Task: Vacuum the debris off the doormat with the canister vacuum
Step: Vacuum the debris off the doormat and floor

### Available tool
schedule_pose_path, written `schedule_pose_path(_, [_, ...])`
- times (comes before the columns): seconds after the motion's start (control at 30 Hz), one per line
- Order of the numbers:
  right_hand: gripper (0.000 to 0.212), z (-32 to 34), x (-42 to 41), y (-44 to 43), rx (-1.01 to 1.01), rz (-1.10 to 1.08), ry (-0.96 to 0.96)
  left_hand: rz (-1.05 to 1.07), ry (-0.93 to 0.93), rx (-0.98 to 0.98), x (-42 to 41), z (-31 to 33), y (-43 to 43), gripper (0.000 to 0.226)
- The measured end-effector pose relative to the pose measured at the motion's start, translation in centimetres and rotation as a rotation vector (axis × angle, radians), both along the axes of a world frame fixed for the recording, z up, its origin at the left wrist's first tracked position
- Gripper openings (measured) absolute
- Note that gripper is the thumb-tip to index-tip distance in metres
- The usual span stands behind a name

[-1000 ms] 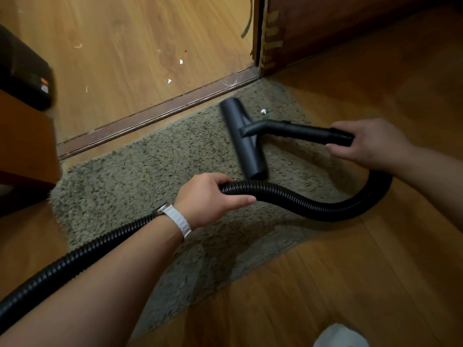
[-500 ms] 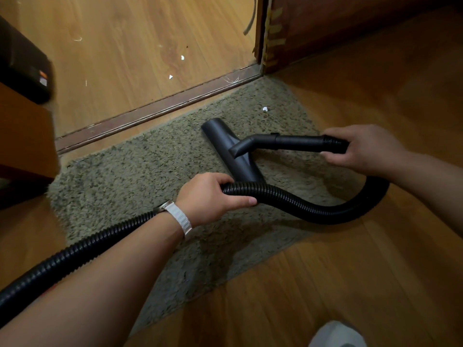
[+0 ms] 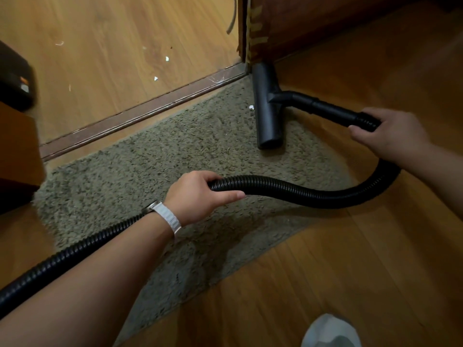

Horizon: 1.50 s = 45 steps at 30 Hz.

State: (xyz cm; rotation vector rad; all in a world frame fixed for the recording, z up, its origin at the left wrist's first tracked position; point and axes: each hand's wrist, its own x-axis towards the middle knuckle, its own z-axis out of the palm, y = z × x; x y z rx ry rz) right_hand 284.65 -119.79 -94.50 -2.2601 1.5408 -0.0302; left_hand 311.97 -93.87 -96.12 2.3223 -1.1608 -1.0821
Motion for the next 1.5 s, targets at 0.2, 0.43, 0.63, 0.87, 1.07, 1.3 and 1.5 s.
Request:
schedule_pose_path(0.2, [0.029, -0.5, 2.1, 0.0, 0.058, 0.120, 0.041, 0.006, -0.013, -0.005, 0.2, 0.3, 0.1, 0.066])
schedule_pose_path(0.43, [0.030, -0.8, 6.8, 0.9, 0.019, 0.416, 0.079, 0.018, -0.008, 0.002, 0.3, 0.6, 0.5, 0.053])
schedule_pose_path(0.63, [0.021, -1.1, 8.6, 2.3, -0.009, 0.604, 0.091, 0.022, -0.015, 0.008, 0.7, 0.8, 0.6, 0.052])
schedule_pose_path(0.87, [0.023, -1.1, 9.7, 5.0, -0.083, 0.838, 0.084, -0.047, -0.093, 0.061, 0.3, 0.8, 1.1, 0.049])
schedule_pose_path(1.07, [0.012, 0.2, 7.5, 3.2, -0.059, 0.630, 0.103, -0.057, -0.072, 0.033, 0.5, 0.5, 1.3, 0.053])
schedule_pose_path(1.3, [0.030, 0.7, 2.9, 1.1, -0.038, 0.256, 0.115, -0.043, -0.087, 0.030, 0.0, 0.3, 0.8, 0.058])
schedule_pose_path(1.5, [0.028, -0.2, 2.8, 1.3, 0.003, 0.285, 0.087, -0.029, -0.067, 0.026, -0.2, 0.3, 1.1, 0.059])
